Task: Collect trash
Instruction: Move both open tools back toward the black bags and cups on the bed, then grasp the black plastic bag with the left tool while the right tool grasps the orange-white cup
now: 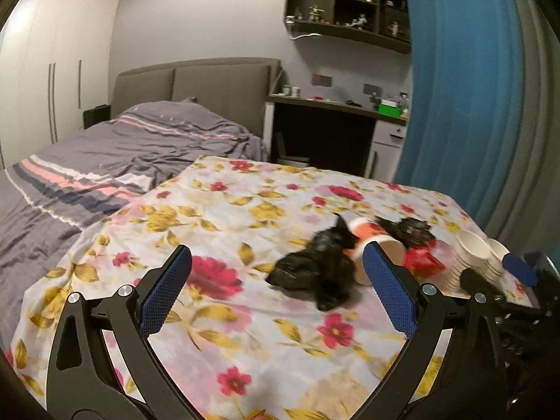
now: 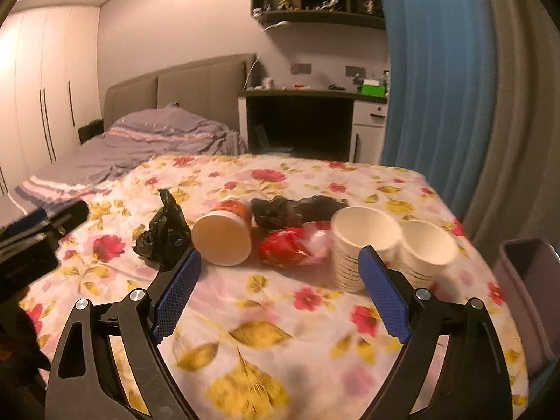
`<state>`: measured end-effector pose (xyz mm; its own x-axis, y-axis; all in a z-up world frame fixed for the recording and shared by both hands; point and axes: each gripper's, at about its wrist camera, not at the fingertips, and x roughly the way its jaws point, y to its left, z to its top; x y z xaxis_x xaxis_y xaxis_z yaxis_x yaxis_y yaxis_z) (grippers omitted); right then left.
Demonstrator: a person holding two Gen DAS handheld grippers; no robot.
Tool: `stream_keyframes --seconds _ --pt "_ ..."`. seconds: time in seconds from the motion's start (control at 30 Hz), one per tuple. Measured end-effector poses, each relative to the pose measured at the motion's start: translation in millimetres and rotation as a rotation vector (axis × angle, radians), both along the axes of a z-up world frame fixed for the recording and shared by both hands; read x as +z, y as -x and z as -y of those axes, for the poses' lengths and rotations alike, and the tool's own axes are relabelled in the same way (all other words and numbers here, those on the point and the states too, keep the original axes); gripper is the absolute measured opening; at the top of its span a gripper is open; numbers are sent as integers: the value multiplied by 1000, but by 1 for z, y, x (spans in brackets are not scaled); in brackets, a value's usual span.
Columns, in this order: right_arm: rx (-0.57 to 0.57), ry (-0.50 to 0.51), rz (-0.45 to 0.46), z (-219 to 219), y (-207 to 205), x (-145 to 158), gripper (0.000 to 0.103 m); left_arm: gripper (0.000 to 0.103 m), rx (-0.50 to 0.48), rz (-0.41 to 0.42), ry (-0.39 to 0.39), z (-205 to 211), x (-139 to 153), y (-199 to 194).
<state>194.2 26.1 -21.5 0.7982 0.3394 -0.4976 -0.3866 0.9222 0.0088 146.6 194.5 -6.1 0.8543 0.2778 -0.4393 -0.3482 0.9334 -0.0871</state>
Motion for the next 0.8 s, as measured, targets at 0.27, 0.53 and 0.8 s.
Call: stream_keyframes --seconds 0.27,0.53,0.8 --pt "25 29 -69 -31 -43 -20 75 97 9 -6 33 -14 -8 -20" --pt "59 50 -138 -51 -68 -36 54 97 -25 -32 37 -13 -19 -35" --pt "94 34 -214 -55 -82 -45 12 97 -71 -66 61 -10 -31 -52"
